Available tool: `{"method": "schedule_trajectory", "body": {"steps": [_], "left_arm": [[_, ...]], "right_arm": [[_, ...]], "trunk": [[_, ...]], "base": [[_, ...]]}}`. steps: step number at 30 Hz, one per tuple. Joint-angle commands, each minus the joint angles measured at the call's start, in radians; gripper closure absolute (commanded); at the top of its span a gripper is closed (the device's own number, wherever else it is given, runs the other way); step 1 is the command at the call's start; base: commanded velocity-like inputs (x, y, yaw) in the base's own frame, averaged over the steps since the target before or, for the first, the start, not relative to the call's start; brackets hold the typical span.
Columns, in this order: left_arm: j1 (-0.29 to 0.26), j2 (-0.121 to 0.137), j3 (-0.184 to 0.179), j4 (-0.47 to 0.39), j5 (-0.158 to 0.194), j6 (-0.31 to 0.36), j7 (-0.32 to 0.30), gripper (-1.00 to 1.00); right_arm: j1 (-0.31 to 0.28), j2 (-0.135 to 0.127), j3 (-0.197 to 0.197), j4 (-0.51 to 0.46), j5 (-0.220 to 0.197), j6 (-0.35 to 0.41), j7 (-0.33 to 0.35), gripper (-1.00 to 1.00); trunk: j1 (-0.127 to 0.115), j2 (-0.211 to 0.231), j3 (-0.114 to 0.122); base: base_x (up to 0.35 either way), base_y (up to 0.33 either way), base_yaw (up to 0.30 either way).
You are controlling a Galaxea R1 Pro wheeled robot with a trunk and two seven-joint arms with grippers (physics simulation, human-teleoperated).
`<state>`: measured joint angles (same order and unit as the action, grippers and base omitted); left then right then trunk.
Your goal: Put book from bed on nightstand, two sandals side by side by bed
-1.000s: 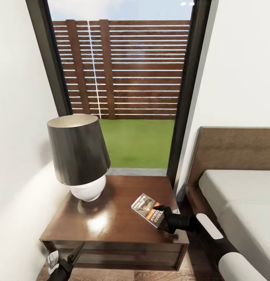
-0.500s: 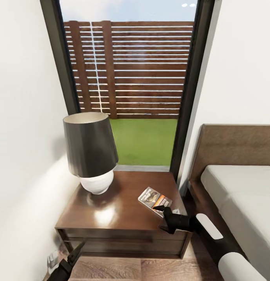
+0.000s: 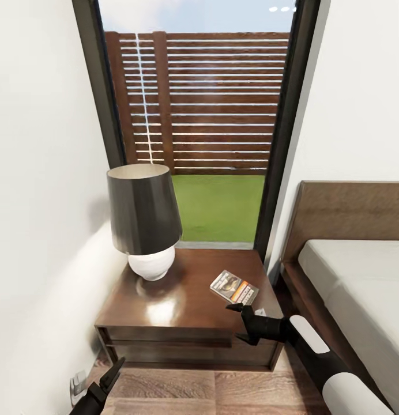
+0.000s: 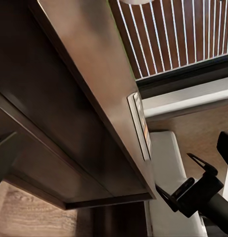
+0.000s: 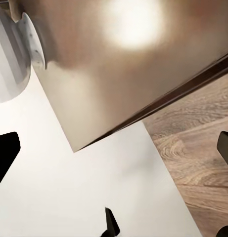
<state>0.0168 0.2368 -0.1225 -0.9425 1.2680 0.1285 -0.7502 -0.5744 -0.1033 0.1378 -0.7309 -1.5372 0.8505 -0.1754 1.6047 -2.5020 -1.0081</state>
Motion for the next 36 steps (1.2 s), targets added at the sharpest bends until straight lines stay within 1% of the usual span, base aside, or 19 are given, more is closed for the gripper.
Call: {"method": "schedule_trajectory", "body": {"steps": [1,17,27,36], "left_arm": [[0.000,0.000,-0.002,-0.001,0.010,0.010,-0.001,-1.00],[0.000,-0.002,-0.002,-0.001,0.008,0.010,0.001,-1.00],[0.000,-0.001,-0.002,0.000,0.006,0.011,0.006,-1.00],[0.000,-0.003,-0.003,0.001,0.004,0.010,0.006,-1.00]], "right_arm": [[0.000,-0.001,0.003,-0.001,-0.011,-0.001,-0.009,-1.00],[0.000,-0.001,0.001,-0.001,-0.012,0.000,-0.003,-1.00],[0.000,-0.001,0.000,-0.001,-0.009,0.003,0.001,-1.00],[0.000,-0.002,-0.008,-0.001,-0.009,0.005,0.005,-1.00]], "trunk": [[0.000,0.000,-0.001],[0.000,0.000,-0.001],[-0.005,0.002,0.038],[-0.039,0.065,0.066]], "base": [[-0.020,0.014,0.000],[-0.005,0.003,0.000],[0.000,0.000,0.000],[0.000,0.000,0.000]]}}
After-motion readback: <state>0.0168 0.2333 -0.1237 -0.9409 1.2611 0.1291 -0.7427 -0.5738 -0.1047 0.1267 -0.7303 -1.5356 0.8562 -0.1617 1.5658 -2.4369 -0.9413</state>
